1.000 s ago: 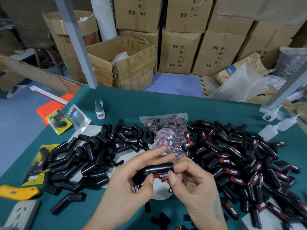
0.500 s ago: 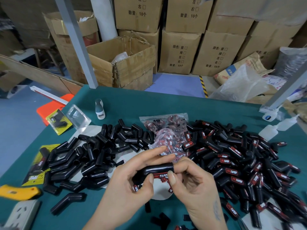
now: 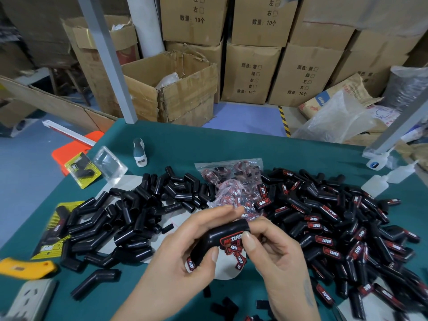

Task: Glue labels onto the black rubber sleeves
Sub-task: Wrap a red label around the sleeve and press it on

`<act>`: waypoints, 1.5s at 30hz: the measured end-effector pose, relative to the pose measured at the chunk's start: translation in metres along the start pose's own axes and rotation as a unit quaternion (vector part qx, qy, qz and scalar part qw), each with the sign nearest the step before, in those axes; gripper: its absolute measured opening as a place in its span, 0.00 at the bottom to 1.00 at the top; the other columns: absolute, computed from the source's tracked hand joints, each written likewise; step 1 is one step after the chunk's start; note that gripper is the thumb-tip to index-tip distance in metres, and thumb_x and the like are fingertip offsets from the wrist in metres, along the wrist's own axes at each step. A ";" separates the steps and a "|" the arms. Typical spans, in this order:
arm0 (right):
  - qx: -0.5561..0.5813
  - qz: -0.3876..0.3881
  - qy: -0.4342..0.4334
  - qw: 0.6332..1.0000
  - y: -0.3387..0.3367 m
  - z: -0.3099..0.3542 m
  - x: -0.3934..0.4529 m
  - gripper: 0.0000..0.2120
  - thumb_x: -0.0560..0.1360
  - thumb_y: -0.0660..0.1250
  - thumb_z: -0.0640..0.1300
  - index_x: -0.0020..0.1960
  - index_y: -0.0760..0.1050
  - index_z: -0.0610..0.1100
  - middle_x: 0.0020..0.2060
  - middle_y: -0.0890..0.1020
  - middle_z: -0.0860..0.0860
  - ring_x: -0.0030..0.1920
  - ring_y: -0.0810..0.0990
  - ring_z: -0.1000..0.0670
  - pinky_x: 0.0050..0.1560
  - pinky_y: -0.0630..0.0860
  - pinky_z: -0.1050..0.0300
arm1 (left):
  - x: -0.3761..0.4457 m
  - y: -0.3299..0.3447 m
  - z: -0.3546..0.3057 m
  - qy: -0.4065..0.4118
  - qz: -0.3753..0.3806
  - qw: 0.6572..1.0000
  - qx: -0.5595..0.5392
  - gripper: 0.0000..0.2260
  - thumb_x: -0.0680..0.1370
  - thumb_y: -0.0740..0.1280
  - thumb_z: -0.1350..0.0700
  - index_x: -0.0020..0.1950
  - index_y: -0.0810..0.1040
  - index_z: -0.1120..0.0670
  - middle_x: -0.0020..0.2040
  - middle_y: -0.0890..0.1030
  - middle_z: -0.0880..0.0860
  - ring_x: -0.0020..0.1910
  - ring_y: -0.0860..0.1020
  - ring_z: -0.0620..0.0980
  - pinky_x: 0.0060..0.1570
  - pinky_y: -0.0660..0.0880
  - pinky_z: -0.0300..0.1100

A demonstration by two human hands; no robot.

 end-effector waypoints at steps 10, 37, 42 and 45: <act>-0.019 0.032 -0.005 0.999 0.011 0.008 -0.003 0.10 0.73 0.74 0.53 0.46 0.83 0.46 0.40 0.76 0.43 0.40 0.75 0.46 0.46 0.74 0.55 | 0.000 -0.005 -0.005 0.014 -0.023 1.000 -0.017 0.21 0.81 0.65 0.63 0.71 0.76 0.46 0.70 0.81 0.47 0.71 0.78 0.49 0.67 0.74 0.38; -0.074 0.000 -0.059 0.995 0.002 0.017 -0.004 0.05 0.73 0.73 0.51 0.40 0.83 0.53 0.31 0.70 0.49 0.33 0.69 0.54 0.36 0.67 0.59 | 0.002 0.004 0.002 -0.004 -0.032 0.999 -0.032 0.29 0.77 0.64 0.73 0.70 0.78 0.44 0.67 0.84 0.46 0.69 0.79 0.46 0.66 0.73 0.34; -0.073 -0.011 -0.050 0.996 0.003 0.014 -0.004 0.10 0.72 0.74 0.51 0.41 0.84 0.45 0.31 0.69 0.44 0.31 0.67 0.54 0.35 0.65 0.60 | 0.001 0.004 0.000 -0.002 -0.036 0.999 -0.035 0.29 0.77 0.65 0.73 0.70 0.78 0.43 0.66 0.84 0.45 0.69 0.79 0.46 0.66 0.73 0.34; -0.061 -0.013 -0.058 0.996 0.002 0.015 -0.005 0.11 0.73 0.72 0.50 0.41 0.84 0.42 0.31 0.69 0.43 0.32 0.67 0.54 0.35 0.65 0.62 | 0.001 0.005 0.001 -0.004 -0.030 0.999 -0.041 0.31 0.77 0.64 0.74 0.70 0.78 0.43 0.66 0.84 0.46 0.69 0.80 0.46 0.67 0.73 0.35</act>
Point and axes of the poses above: each hand's wrist, its own x-axis towards the middle knuckle, its own y-axis out of the palm, z = x × y, the point moved 10 cm from there along x, towards the middle knuckle
